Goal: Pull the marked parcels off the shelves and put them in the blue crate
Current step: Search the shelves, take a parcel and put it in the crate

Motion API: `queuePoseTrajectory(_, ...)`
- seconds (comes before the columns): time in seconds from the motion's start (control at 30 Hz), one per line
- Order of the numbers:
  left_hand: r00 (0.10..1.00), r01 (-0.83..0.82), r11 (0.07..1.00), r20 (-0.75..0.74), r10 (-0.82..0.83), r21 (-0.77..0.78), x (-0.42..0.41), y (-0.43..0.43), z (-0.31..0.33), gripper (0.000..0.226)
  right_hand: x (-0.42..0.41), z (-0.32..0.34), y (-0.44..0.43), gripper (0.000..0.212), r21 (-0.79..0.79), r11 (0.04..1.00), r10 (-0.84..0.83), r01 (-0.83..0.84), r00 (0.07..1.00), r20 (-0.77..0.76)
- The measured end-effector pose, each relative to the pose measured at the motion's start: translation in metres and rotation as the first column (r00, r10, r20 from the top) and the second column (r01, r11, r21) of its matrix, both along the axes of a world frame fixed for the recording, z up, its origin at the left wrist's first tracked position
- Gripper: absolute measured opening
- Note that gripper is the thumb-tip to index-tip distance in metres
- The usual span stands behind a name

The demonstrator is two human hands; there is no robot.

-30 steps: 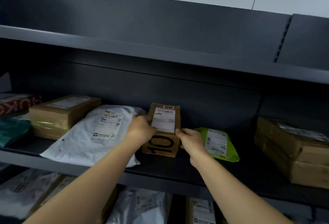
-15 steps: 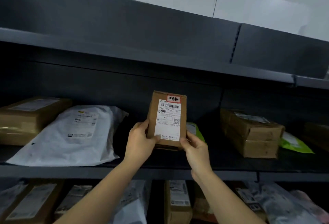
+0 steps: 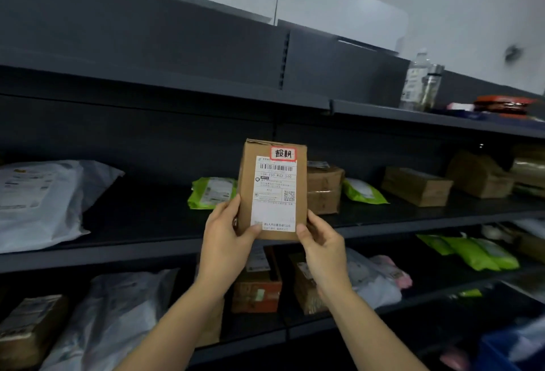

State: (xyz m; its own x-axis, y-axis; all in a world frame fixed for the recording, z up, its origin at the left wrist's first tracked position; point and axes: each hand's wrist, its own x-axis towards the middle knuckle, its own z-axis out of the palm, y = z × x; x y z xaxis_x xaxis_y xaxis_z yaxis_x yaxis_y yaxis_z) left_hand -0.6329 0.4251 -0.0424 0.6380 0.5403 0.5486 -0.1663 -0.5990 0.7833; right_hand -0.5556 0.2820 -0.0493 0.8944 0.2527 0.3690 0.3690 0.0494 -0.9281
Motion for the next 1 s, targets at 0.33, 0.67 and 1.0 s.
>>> queuePoseTrajectory(0.33,0.983,0.182,0.982,0.008,-0.182,-0.054,0.021,-0.161,-0.025,0.068,0.0,-0.028,-0.172,0.042,-0.01,0.986,-0.167,0.167,0.986,-0.023)
queuePoseTrajectory(0.67,0.918,0.395,0.916,-0.013,-0.397,-0.078,0.074,-0.296,-0.057,0.064,0.02,-0.055,-0.319,0.043,-0.054,0.938,-0.344,0.343,0.938,-0.029)
queuePoseTrajectory(1.0,0.824,0.557,0.819,-0.035,-0.566,-0.139,0.169,-0.413,-0.086,0.062,0.086,-0.082,-0.44,0.043,-0.083,0.858,-0.514,0.508,0.852,-0.101)
